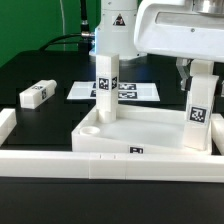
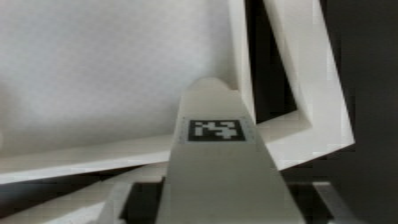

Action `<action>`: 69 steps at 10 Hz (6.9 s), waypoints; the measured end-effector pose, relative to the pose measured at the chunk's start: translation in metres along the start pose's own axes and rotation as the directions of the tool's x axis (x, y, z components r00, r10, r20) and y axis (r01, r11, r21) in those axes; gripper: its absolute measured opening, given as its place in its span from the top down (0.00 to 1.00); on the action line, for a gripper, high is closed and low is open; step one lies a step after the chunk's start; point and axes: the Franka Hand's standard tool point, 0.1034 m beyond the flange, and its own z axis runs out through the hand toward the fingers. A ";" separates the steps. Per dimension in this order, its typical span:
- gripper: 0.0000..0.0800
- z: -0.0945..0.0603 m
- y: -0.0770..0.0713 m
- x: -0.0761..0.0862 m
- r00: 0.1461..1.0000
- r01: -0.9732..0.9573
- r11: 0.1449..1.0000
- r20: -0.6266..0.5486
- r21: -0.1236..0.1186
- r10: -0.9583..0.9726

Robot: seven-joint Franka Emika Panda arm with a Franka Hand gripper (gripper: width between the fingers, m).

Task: Assemble desk

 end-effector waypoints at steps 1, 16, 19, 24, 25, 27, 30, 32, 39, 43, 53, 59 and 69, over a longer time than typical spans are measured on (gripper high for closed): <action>0.64 0.000 0.000 0.000 0.999 -0.038 0.999 0.000 0.000 0.038; 0.39 0.002 -0.004 -0.001 0.368 -0.930 0.368 0.085 0.009 0.926; 0.20 0.002 -0.004 -0.002 0.522 -0.853 0.522 0.080 0.022 0.849; 0.19 0.002 -0.004 -0.003 0.788 -0.616 0.787 0.053 0.036 0.614; 0.19 0.003 -0.005 -0.004 0.836 -0.549 0.835 0.046 0.037 0.547; 0.19 0.002 -0.007 -0.005 0.905 -0.426 0.904 0.035 0.040 0.425; 0.19 0.003 -0.008 -0.006 0.997 -0.076 0.997 0.002 0.020 0.076; 0.19 0.003 -0.007 -0.006 0.999 0.054 0.998 -0.004 0.011 -0.054; 0.44 0.003 -0.004 -0.004 0.937 0.349 0.937 -0.009 -0.011 -0.349; 0.64 0.003 -0.004 -0.004 0.951 0.310 0.951 -0.010 -0.010 -0.310; 0.64 0.004 -0.004 -0.003 0.826 -0.564 0.824 0.046 0.054 0.562; 0.64 0.004 -0.005 -0.002 0.540 -0.842 0.539 0.077 0.037 0.838; 0.19 0.003 -0.006 -0.001 0.907 -0.421 0.904 0.023 0.070 0.421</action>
Offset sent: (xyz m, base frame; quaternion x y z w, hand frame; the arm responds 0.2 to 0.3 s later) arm -0.0044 -0.0031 -0.0039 0.0505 -0.0128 0.3055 0.9508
